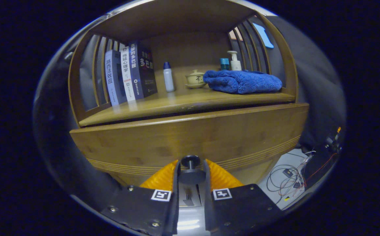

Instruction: Pull open the drawer, take out the items inside it, and place them on the countertop above the cabinet.

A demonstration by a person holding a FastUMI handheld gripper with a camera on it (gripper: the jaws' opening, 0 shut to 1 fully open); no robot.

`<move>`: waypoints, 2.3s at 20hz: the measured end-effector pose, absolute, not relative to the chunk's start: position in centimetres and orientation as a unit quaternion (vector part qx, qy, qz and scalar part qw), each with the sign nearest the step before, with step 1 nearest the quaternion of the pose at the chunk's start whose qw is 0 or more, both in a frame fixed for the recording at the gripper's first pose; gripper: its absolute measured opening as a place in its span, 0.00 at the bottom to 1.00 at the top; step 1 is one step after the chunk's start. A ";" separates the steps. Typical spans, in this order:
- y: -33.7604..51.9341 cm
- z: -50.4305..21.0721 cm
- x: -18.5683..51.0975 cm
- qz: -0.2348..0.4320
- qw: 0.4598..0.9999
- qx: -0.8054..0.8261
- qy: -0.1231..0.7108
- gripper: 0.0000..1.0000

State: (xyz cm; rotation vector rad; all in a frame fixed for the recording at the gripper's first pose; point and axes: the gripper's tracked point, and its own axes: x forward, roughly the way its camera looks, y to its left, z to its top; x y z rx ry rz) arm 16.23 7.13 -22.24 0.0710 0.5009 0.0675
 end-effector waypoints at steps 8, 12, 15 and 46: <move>5.5 -21.1 8.8 0.018 0.968 0.033 0.249 0.32; 5.0 -21.6 5.8 0.012 0.963 0.022 0.269 0.32; 5.0 -21.3 4.4 0.007 0.963 0.032 0.268 0.32; 10.2 -7.1 12.0 -0.017 0.971 0.038 0.235 0.52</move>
